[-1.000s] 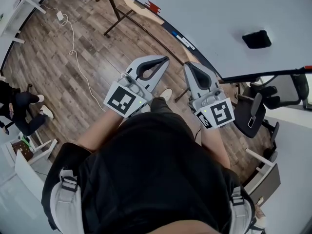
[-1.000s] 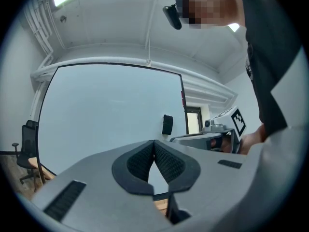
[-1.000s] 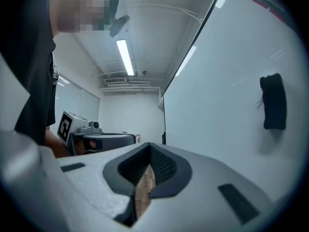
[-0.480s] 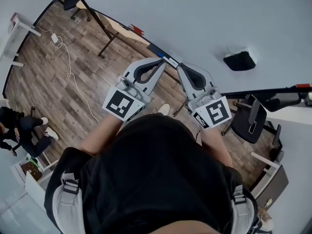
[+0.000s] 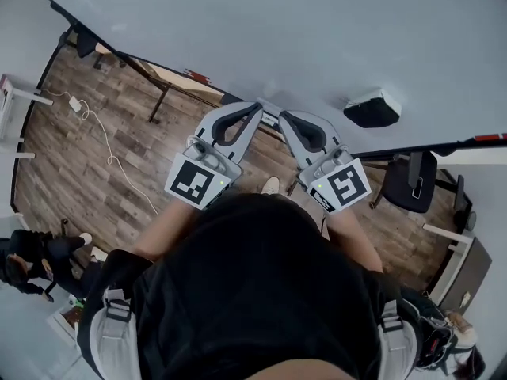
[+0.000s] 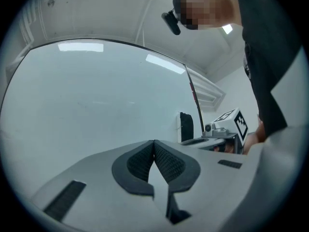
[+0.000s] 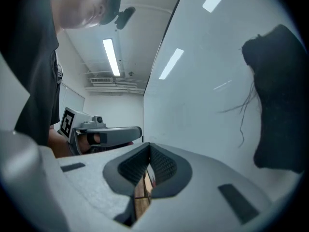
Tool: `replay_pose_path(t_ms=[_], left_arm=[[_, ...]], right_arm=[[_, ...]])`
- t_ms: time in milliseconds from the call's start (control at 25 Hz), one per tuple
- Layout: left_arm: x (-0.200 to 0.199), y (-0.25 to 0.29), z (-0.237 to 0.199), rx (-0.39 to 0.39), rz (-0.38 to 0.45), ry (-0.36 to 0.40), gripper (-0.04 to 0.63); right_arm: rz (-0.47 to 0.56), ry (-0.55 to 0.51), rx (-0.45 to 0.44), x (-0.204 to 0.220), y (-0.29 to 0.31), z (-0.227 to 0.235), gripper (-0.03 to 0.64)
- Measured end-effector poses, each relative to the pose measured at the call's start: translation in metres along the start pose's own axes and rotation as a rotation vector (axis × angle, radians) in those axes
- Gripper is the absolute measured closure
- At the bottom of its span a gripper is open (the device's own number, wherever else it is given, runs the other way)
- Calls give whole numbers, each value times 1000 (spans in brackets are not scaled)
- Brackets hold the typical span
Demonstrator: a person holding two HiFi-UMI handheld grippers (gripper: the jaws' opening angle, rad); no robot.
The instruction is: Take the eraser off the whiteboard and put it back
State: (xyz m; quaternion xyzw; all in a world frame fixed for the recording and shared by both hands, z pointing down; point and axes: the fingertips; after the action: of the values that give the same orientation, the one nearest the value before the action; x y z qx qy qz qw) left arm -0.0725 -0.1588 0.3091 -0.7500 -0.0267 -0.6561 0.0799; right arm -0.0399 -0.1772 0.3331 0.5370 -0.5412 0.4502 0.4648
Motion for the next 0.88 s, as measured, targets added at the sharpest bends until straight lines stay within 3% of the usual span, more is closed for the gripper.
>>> replay_pose_path(t_ms=[280,640,880], left_arm=[[4,29,-12,218,-33,-38,600],[3,47,-3,484,-32,-63,600],[2,54,13,606,-43,-68,600]], right_arm=[[-31,-27,220,-2,7,24,615],[-62,-108,620,-19,-26,47,614],[-81,-124,863,-27,-64,64,596]])
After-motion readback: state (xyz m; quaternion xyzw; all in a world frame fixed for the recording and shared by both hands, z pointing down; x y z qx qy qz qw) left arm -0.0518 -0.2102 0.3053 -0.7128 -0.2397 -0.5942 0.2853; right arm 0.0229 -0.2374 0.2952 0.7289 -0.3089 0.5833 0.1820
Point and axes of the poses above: the fingertips, and each gripper's own axes: y forward along the fingers, z to its right, x out of its underside, and after that the axes turned 9 degrees about -y, right-handed
